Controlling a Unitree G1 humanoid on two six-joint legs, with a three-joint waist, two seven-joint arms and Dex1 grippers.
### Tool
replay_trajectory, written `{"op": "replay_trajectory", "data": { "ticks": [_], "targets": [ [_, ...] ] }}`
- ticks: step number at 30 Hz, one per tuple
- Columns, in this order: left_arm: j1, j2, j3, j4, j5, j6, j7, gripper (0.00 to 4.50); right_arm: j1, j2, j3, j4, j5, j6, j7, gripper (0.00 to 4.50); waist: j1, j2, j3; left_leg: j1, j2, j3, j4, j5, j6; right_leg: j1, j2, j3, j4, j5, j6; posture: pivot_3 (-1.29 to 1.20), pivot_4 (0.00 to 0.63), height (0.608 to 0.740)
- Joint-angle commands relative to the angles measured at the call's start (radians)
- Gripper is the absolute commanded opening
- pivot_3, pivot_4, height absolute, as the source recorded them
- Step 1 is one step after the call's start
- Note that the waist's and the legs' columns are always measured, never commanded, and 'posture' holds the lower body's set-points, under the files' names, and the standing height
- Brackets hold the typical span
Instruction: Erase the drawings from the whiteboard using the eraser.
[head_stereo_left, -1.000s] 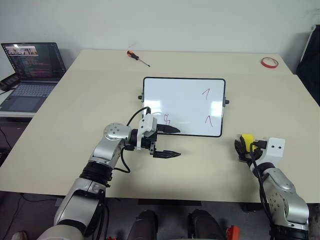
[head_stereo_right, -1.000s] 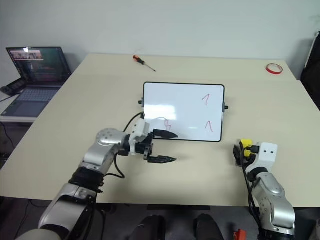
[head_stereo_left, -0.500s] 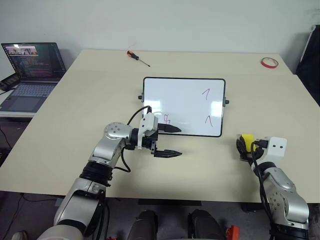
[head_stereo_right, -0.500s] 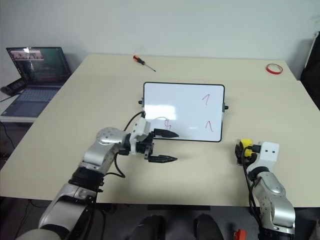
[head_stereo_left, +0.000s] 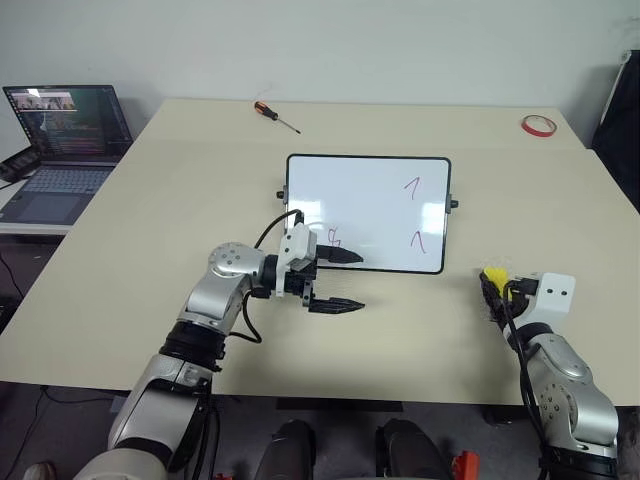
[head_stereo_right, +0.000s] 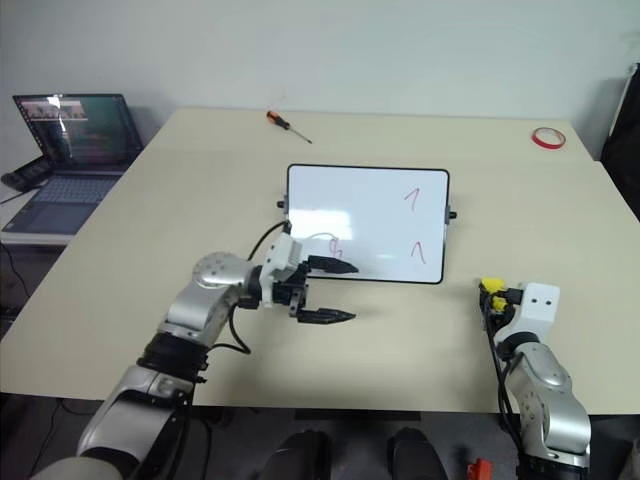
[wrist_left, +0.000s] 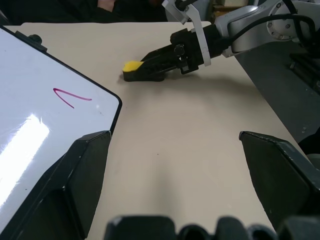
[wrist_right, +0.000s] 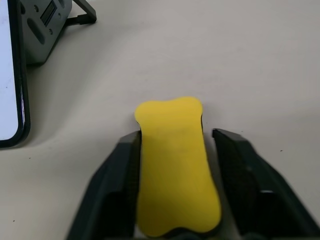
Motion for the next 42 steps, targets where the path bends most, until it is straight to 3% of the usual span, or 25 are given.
{"op": "replay_trajectory", "data": {
  "ticks": [1, 15, 23, 31, 42],
  "targets": [
    [-0.023, -0.001, 0.022, -0.025, 0.0, -0.014, -0.003, 4.5, -0.008, -0.003, -0.022, -0.018, 0.001, -0.027, -0.004, 1.17, 0.0, 0.0, 0.0, 0.0, 0.0, 0.0, 0.0, 0.0, 0.0, 0.0, 0.0, 0.0, 0.0, 0.0, 0.0, 0.0, 0.15, 0.74],
    [-0.019, -0.003, 0.022, -0.066, 0.002, -0.015, 0.014, 4.5, -0.014, -0.023, 0.002, -0.028, -0.035, -0.042, 0.005, 1.17, 0.0, 0.0, 0.0, 0.0, 0.0, 0.0, 0.001, 0.0, 0.0, 0.0, 0.0, 0.0, 0.0, 0.0, 0.0, 0.0, 0.15, 0.74],
    [-0.054, -0.069, 0.061, -0.172, 0.039, -0.036, 0.23, 4.5, -0.054, -0.033, -0.001, 0.005, -0.084, -0.113, -0.002, 1.17, 0.0, 0.0, 0.0, 0.0, 0.0, 0.0, 0.002, 0.0, 0.0, 0.001, 0.0, 0.0, 0.001, 0.0, 0.0, 0.0, 0.15, 0.74],
    [-0.035, -0.118, 0.089, -0.115, 0.169, -0.121, 0.478, 4.5, -0.23, -0.038, 0.033, 0.107, -0.122, -0.176, -0.003, 1.17, -0.003, 0.0, 0.0, 0.001, 0.0, 0.001, 0.002, 0.0, 0.0, 0.0, 0.0, 0.001, 0.002, 0.0, 0.0, 0.0, 0.15, 0.74],
    [0.097, -0.167, 0.118, -0.116, 0.211, -0.133, 0.681, 4.5, -0.487, -0.024, 0.109, 0.239, -0.151, -0.246, 0.022, 1.17, -0.002, 0.0, 0.0, 0.0, 0.0, 0.001, 0.003, 0.0, 0.0, -0.001, 0.0, 0.001, 0.005, 0.0, 0.0, 0.0, 0.15, 0.74]
  ]
}}
